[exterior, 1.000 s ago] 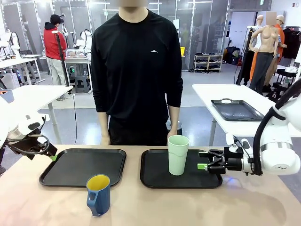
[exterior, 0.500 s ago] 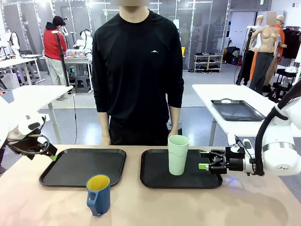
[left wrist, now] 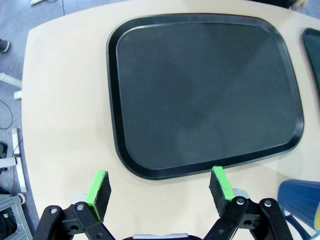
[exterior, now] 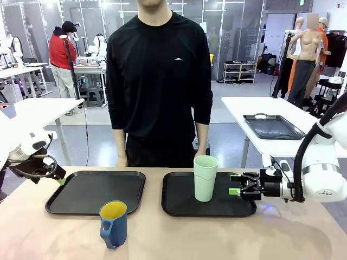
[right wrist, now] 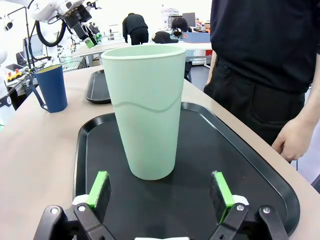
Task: Sort and store the cups by type.
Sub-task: Pick up the Handle plastic cup and place it into the empty Flat Tray.
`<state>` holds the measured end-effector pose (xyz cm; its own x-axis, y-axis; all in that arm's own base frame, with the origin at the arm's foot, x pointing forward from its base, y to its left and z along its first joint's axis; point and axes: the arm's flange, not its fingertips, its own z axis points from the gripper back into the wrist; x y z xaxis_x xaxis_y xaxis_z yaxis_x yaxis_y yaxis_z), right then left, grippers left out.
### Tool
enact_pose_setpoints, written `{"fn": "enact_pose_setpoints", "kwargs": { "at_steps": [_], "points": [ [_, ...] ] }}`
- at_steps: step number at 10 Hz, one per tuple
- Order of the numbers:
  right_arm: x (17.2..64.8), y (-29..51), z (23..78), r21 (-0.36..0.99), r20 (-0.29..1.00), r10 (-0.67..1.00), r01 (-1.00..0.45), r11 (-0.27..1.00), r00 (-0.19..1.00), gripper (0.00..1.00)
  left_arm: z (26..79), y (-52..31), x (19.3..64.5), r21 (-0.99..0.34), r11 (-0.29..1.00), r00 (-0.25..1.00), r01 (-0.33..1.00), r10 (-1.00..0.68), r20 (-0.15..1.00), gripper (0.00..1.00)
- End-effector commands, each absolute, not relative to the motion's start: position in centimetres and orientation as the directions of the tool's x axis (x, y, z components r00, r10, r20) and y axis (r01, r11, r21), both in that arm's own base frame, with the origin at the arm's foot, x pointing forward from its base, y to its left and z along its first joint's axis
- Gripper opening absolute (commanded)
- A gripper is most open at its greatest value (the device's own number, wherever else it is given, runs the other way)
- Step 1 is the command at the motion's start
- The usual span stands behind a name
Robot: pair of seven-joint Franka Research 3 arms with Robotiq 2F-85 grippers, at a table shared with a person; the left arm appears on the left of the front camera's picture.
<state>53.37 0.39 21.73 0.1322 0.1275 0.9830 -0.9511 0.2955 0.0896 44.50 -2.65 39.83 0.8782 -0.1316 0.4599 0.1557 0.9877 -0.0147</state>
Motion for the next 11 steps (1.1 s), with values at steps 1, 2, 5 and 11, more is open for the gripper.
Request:
{"fn": "enact_pose_setpoints", "kwargs": {
  "at_steps": [1,2,5,11],
  "points": [
    [53.5,0.5,21.7,0.088,0.983,0.129,-0.952,0.293,0.13,1.0,39.9,-2.5,44.5,-0.017,0.988,0.878,0.152,-0.127,0.461,1.0],
    [53.5,0.5,21.7,0.088,0.983,0.129,-0.952,0.293,0.13,1.0,39.9,-2.5,44.5,-0.017,0.988,0.878,0.152,-0.127,0.461,1.0],
    [53.5,0.5,21.7,0.088,0.983,0.129,-0.952,0.293,0.13,1.0,39.9,-2.5,44.5,-0.017,0.988,0.878,0.152,-0.127,0.461,1.0],
    [44.9,-1.6,30.6,-0.102,0.892,0.445,-0.925,0.367,0.078,1.0,39.9,-2.5,44.5,-0.017,0.988,0.878,0.152,-0.127,0.461,1.0]
  ]
}}
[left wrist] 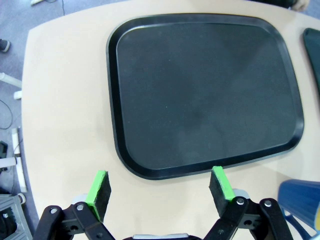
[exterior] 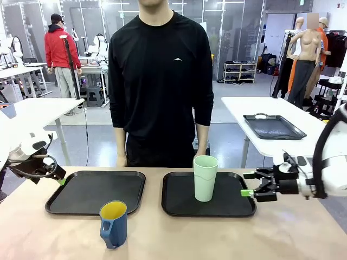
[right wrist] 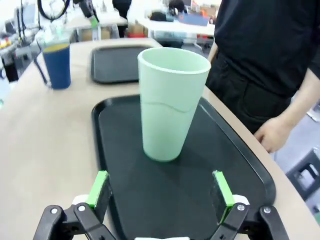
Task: Sort and store the cups by type.
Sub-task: Pick up the Handle plastic cup and place it into the empty Flat Tray.
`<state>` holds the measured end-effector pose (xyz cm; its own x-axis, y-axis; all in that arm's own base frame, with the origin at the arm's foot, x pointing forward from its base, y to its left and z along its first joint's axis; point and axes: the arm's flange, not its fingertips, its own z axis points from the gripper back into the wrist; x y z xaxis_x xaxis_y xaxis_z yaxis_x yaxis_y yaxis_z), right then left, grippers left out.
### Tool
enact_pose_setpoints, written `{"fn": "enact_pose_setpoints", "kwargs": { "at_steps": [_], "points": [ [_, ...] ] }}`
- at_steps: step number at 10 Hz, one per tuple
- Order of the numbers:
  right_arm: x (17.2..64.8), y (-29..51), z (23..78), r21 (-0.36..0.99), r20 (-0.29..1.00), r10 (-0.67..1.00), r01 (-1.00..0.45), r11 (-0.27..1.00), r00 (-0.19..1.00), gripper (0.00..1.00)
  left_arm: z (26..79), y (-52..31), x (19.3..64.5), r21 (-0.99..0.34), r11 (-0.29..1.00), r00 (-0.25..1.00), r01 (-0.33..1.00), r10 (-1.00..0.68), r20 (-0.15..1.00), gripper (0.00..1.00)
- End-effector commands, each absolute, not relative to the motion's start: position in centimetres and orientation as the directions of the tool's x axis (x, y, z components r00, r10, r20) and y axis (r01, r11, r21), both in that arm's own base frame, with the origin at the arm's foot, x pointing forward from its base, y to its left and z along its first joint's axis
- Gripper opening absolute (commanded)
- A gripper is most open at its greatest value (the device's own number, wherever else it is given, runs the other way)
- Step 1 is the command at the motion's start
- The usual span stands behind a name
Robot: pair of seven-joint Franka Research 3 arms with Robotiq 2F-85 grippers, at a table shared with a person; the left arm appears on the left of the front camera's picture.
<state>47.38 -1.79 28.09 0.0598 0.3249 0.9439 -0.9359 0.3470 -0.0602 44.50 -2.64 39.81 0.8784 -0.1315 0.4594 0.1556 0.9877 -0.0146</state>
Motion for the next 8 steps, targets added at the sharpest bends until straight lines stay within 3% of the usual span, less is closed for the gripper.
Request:
{"fn": "enact_pose_setpoints", "kwargs": {
  "at_steps": [1,5,8],
  "points": [
    [43.3,-2.0,32.1,-0.124,0.824,0.557,-0.927,0.354,0.102,1.0,39.9,-2.5,44.5,-0.017,0.988,0.878,0.152,-0.127,0.461,1.0],
    [40.2,-2.3,36.1,-0.212,0.564,0.816,-0.932,0.295,0.13,1.0,39.9,-2.5,44.5,-0.017,0.988,0.878,0.152,-0.127,0.461,1.0],
    [39.5,-1.6,36.3,-0.263,0.484,0.861,-0.913,0.312,0.155,1.0,39.9,-2.5,44.5,-0.017,0.988,0.878,0.152,-0.127,0.461,1.0]
  ]
}}
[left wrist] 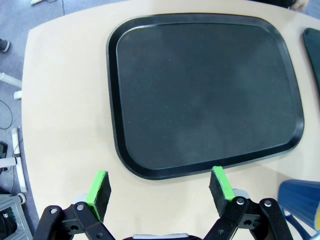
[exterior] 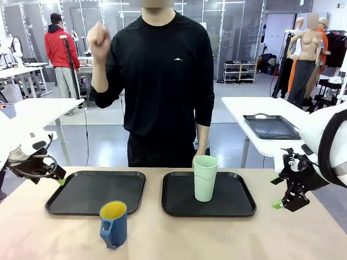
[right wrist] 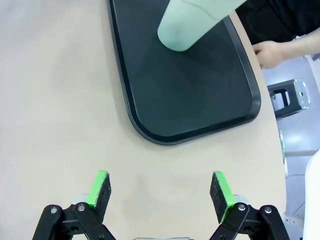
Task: Sort and store the cups by type.
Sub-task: Pick up the Handle plastic cup and place it into the empty Flat Tray.
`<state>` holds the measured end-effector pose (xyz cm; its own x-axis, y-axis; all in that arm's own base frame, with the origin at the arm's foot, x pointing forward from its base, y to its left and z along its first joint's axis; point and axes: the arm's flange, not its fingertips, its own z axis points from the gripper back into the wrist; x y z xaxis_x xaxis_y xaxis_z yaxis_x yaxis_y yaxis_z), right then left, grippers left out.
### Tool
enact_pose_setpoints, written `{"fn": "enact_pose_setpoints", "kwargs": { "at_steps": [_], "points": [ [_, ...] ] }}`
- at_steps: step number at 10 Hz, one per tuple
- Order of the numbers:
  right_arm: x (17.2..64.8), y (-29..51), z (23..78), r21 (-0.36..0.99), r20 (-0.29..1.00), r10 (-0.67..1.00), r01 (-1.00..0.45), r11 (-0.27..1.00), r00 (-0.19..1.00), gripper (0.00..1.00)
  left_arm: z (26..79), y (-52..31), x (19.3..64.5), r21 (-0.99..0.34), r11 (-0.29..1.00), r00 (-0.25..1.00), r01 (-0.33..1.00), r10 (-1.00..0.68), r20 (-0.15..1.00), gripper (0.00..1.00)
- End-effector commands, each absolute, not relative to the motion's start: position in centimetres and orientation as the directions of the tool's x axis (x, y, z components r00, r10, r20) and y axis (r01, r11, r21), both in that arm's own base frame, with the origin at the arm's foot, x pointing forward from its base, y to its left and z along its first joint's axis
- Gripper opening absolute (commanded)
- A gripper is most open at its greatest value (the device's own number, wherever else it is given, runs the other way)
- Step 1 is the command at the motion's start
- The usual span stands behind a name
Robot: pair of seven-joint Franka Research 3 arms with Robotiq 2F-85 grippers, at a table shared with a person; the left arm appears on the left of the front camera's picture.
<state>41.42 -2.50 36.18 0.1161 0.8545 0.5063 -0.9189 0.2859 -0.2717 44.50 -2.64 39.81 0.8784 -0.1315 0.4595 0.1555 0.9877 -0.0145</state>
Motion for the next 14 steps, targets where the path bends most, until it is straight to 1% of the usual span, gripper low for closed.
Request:
{"fn": "enact_pose_setpoints", "kwargs": {
  "at_steps": [1,2,14],
  "points": [
    [39.6,-1.5,36.1,-0.27,0.493,0.86,-0.916,0.296,0.132,1.0,39.9,-2.5,44.5,-0.017,0.988,0.878,0.152,-0.127,0.461,1.0],
    [41.4,-2.5,36.2,-0.272,0.506,0.855,-0.919,0.286,0.116,1.0,39.9,-2.5,44.5,-0.017,0.988,0.878,0.152,-0.127,0.461,1.0],
    [41.4,-2.5,36.2,-0.272,0.506,0.855,-0.919,0.286,0.116,1.0,39.9,-2.5,44.5,-0.017,0.988,0.878,0.152,-0.127,0.461,1.0]
  ]
}}
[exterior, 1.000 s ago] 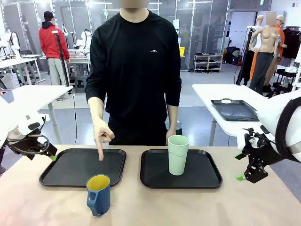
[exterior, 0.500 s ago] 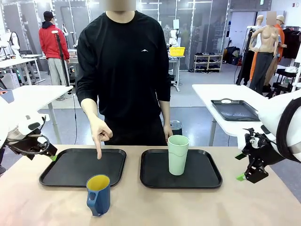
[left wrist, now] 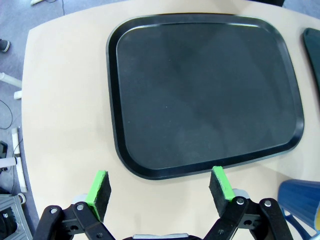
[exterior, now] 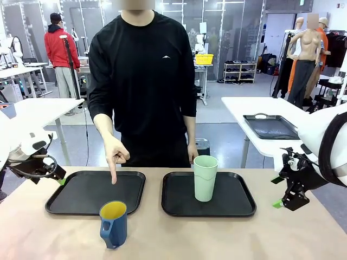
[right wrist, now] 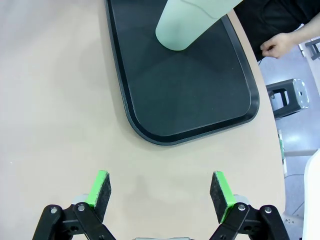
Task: Sort and store the cups by type.
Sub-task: Pick up the Handle plastic cup and place it into the empty Flat Tray.
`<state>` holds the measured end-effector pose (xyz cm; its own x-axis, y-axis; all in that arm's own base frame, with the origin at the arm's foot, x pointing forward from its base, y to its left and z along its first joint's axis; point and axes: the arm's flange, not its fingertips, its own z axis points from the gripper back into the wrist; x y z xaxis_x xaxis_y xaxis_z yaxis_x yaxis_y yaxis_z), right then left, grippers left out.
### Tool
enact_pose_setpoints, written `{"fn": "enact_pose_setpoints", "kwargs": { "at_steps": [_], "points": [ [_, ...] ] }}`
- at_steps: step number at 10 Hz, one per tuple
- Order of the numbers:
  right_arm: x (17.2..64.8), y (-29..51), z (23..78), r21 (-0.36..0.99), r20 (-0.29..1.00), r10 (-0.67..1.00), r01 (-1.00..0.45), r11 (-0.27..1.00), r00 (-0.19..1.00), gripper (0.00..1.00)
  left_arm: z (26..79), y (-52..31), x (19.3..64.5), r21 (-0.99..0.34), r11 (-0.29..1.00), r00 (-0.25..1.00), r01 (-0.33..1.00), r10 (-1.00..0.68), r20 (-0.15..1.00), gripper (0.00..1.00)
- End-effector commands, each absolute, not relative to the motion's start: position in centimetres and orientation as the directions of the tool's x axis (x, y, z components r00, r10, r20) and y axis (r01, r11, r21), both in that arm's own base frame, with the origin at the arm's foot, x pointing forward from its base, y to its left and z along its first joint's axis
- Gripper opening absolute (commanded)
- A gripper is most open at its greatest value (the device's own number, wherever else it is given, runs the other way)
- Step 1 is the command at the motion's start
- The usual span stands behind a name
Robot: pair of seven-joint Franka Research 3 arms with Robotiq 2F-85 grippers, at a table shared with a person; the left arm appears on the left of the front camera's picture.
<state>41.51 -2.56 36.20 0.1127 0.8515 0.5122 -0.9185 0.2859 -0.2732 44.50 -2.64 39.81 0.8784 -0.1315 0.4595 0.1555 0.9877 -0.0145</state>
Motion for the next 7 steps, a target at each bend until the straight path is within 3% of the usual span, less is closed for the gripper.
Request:
{"fn": "enact_pose_setpoints", "kwargs": {
  "at_steps": [1,3,7],
  "points": [
    [41.4,-2.5,36.2,-0.272,0.506,0.855,-0.919,0.286,0.116,1.0,39.9,-2.5,44.5,-0.017,0.988,0.878,0.152,-0.127,0.461,1.0],
    [41.4,-2.5,36.2,-0.272,0.506,0.855,-0.919,0.286,0.116,1.0,39.8,-2.3,44.3,0.03,0.981,0.867,0.194,-0.186,0.463,1.0],
    [41.4,-2.5,36.2,-0.272,0.506,0.855,-0.919,0.286,0.116,1.0,39.6,0.2,43.7,0.214,0.851,0.752,0.479,-0.524,0.4,1.0]
  ]
}}
